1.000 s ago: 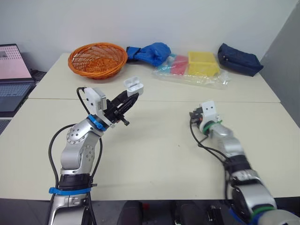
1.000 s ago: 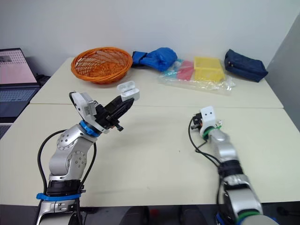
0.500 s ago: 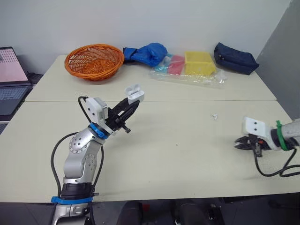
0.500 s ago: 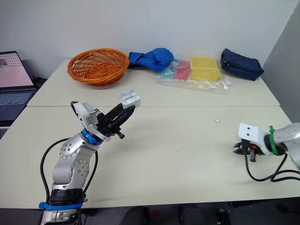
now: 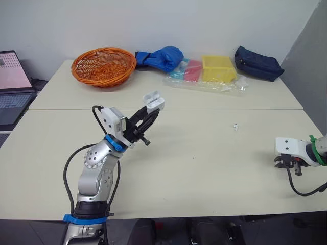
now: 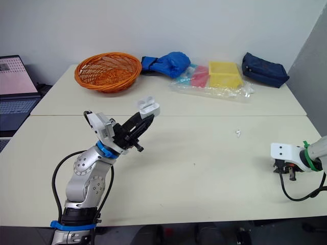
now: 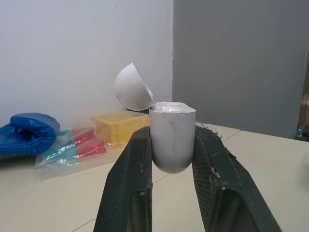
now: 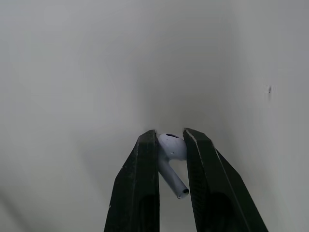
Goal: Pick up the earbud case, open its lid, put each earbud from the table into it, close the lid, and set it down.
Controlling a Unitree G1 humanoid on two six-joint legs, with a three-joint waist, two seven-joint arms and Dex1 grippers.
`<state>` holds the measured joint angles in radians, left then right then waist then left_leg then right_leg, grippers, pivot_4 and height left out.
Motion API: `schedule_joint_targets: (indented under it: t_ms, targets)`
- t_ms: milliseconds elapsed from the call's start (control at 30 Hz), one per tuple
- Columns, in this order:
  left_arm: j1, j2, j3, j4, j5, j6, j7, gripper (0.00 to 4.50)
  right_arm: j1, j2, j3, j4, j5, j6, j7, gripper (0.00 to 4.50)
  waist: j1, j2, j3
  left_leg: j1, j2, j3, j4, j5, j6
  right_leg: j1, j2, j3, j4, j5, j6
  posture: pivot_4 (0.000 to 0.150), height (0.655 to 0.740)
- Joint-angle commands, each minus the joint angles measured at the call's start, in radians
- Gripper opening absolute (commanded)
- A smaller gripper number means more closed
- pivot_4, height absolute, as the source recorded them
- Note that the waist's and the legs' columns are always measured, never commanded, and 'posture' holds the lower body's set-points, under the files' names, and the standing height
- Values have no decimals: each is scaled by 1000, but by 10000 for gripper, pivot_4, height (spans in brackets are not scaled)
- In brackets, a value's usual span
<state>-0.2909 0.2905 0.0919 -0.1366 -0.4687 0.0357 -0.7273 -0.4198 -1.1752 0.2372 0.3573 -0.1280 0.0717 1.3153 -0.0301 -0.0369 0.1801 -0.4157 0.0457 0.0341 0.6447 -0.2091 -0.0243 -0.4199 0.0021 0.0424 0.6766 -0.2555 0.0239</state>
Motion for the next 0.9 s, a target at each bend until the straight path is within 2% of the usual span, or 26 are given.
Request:
schedule_joint_targets:
  t_ms: [33, 100, 267, 900]
  targets:
    - [-12, 11, 9, -47, -11, -5, 8, 7623, -6, -4, -15, 2, -3, 5, 19, 4117, 0, 0, 0, 0, 0, 0, 0, 0, 0, 0, 0, 0, 0, 0, 0, 1500, 7400]
    - [-15, 12, 9, -45, -10, -3, 9, 7623, 0, 8, -21, -3, 6, 27, 18, 4117, 0, 0, 0, 0, 0, 0, 0, 0, 0, 0, 0, 0, 0, 0, 0, 1500, 7400]
    - [-24, 14, 8, -39, -10, 1, 9, 7623, -10, 26, -27, 6, -8, 32, 0, 20024, 0, 0, 0, 0, 0, -1, 0, 0, 0, 0, 0, -1, 0, 0, 0, 1500, 7400]
    - [-12, 10, 9, -36, -9, -10, 12, 7623, 17, -26, -37, 17, -18, 38, 49, 20024, 2, 0, 0, 0, 0, -1, 0, 0, 0, 1, 0, -1, 1, 0, 0, 1500, 7400]
